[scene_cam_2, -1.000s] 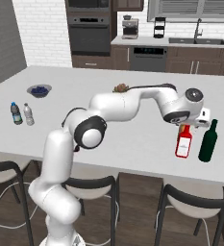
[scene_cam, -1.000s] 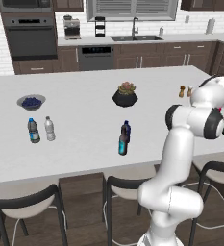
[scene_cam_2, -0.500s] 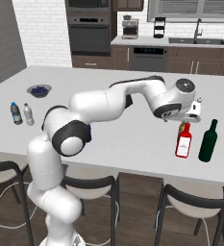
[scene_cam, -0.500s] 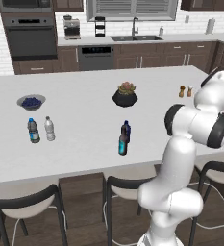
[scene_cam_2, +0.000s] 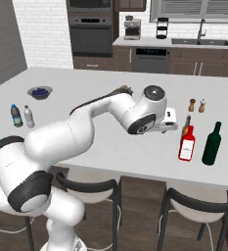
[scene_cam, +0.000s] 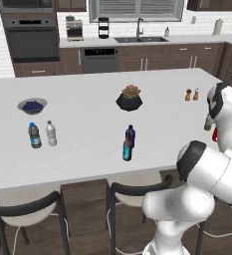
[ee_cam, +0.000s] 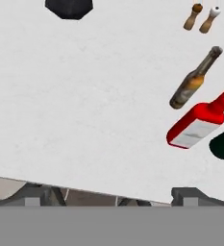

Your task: Move the plastic bottles in the middle to the plastics group, and the glass bottles in the middle to the glass group.

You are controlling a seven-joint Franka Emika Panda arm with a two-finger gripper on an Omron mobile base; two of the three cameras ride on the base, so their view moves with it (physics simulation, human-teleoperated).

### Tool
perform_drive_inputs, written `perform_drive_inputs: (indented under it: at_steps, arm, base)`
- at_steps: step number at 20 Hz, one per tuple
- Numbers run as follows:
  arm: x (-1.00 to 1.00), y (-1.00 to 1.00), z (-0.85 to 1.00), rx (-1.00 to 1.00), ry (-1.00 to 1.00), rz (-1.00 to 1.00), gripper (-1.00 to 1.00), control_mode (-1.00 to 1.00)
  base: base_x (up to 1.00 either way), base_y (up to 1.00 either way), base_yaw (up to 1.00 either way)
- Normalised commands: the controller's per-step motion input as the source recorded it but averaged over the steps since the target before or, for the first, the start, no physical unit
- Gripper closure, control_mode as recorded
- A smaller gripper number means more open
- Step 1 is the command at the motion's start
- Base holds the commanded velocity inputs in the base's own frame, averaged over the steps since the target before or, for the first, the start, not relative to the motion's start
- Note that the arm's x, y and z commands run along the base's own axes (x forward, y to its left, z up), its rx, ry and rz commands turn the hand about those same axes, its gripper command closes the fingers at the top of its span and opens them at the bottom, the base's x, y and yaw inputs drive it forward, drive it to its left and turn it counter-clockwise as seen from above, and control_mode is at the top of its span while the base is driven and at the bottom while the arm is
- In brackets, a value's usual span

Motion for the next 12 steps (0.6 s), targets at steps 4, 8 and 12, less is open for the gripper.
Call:
perform_drive_inputs:
  at_steps: [4,8,12]
  arm:
    - [-0.06,1.00,0.00,-0.13,0.07,0.17,-1.00,-1.00]
    - [0.06,1.00,0.14,-0.07,0.00,0.07,-1.00,-1.00]
    - [0.14,1.00,0.43,0.00,-0.01,0.00,-1.00,-1.00]
  base:
    - [0.00,0.00,0.00]
    - [0.00,0.00,0.00]
    - [0.00,0.00,0.00]
